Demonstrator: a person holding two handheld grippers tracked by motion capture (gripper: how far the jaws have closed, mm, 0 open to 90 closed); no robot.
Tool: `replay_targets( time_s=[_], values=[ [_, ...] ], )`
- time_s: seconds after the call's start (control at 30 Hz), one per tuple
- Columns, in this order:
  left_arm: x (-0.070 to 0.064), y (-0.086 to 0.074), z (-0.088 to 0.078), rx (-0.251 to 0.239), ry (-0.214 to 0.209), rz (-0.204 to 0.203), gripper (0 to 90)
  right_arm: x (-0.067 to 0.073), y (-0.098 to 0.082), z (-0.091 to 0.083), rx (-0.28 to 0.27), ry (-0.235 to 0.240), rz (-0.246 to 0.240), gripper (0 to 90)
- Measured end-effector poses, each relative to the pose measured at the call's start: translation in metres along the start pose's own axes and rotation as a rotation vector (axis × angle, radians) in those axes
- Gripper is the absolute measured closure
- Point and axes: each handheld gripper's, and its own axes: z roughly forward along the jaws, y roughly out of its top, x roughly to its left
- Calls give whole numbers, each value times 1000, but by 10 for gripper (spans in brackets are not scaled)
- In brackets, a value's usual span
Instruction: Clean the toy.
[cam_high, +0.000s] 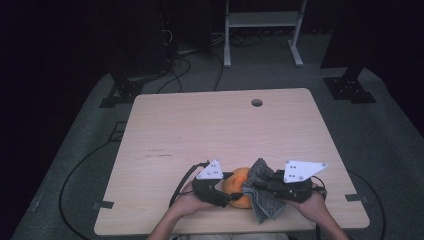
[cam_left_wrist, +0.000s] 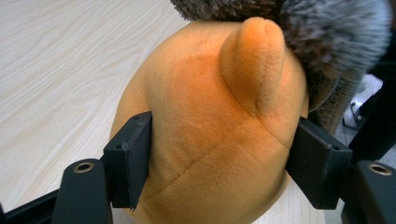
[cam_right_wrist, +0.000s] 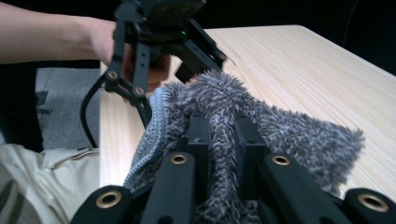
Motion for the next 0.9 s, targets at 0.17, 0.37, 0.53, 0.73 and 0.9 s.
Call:
replay_targets(
  time_s=[0.17, 0.37, 0.53, 0.73, 0.9],
  values=[
    [2, -1, -1, -12, -4, -24, 287, -3, -10, -8, 5, -43, 14, 793],
    [4, 0, -1, -10, -7, -30, 282, -8, -26, -20, 17, -63, 62, 793],
    [5, 0, -1, -11, -7, -34, 280, -6, -31, -25, 32, -78, 64, 793],
    [4, 2, 1, -16, -1, -35, 280, 3, -17, -22, 12, -57, 25, 793],
    [-2, 4, 3, 4, 1, 16, 285, 8, 2, -13, -31, -31, -18, 793]
  ],
)
